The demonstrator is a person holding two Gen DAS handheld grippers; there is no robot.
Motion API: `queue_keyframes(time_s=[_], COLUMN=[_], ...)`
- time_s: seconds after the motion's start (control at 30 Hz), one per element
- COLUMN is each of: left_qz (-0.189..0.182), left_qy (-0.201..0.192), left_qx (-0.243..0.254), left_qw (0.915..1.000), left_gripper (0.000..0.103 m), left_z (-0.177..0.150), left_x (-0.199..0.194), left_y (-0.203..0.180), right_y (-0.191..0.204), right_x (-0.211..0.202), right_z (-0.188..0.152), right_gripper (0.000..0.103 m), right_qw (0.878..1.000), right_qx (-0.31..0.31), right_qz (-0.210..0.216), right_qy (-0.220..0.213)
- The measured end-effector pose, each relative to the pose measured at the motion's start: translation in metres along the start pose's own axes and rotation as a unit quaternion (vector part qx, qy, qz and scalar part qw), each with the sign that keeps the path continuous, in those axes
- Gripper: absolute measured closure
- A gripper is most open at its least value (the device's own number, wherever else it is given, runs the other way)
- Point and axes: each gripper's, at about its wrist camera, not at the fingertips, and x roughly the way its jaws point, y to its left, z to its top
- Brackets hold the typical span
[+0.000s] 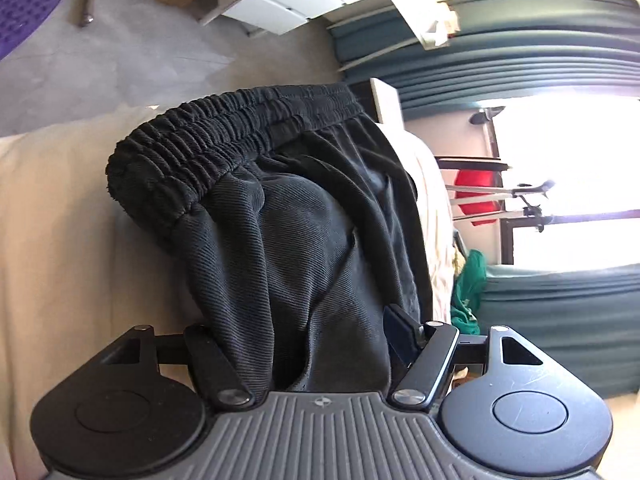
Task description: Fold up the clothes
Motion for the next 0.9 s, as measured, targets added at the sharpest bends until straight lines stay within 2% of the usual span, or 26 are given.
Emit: queue_keyframes(time_s=[0.17, 0.27, 0.37, 0.43, 0.47, 0.57, 0.67, 0.73, 0.77, 0.9], left_qz=[0.051, 0.062, 0.051, 0.033, 0.027, 0.011, 0.008, 0.009, 0.009, -0.012], left_qy=[0.039, 0.035, 0.030, 0.035, 0.037, 0.038, 0.033, 0.024, 0.015, -0.021], left_qx=[-0.009, 0.005, 0.006, -0.013, -0.021, -0.036, -0.024, -0.006, 0.003, 0.041], left_qw=[0.9979, 0.9975, 0.9982, 0.9988, 0.9987, 0.9986, 0.9991, 0.9997, 0.9998, 0.9989], left_gripper=[0.038, 0.042, 0.051, 0.061, 0.063, 0.074, 0.083, 0.086, 0.087, 0.089], left_z=[0.007, 0.007, 0.009, 0.012, 0.013, 0.016, 0.022, 0.023, 0.023, 0.019], left_x=[0.018, 0.023, 0.026, 0.025, 0.027, 0.026, 0.026, 0.025, 0.023, 0.011], left_y=[-0.009, -0.017, -0.019, -0.012, -0.009, -0.005, -0.003, -0.009, -0.012, -0.025], right_y=[0.000, -0.003, -0.007, -0.008, -0.007, -0.004, 0.000, 0.001, 0.003, 0.008], right_x=[0.003, 0.007, 0.013, 0.017, 0.018, 0.019, 0.019, 0.018, 0.017, 0.007], right_z=[-0.002, -0.003, -0.004, -0.005, -0.006, -0.010, -0.013, -0.015, -0.015, -0.015], right_gripper=[0.096, 0.094, 0.090, 0.082, 0.080, 0.080, 0.080, 0.085, 0.095, 0.098], right_qw=[1.000, 0.999, 0.998, 0.997, 0.997, 0.997, 0.998, 0.998, 0.998, 0.999], right_qx=[-0.004, 0.000, 0.014, 0.018, 0.015, -0.003, -0.024, -0.035, -0.042, -0.040], right_qz=[-0.021, -0.034, -0.044, -0.047, -0.047, -0.050, -0.043, -0.030, -0.032, -0.021], right_qy=[0.010, 0.023, 0.046, 0.058, 0.063, 0.060, 0.049, 0.042, 0.037, 0.010])
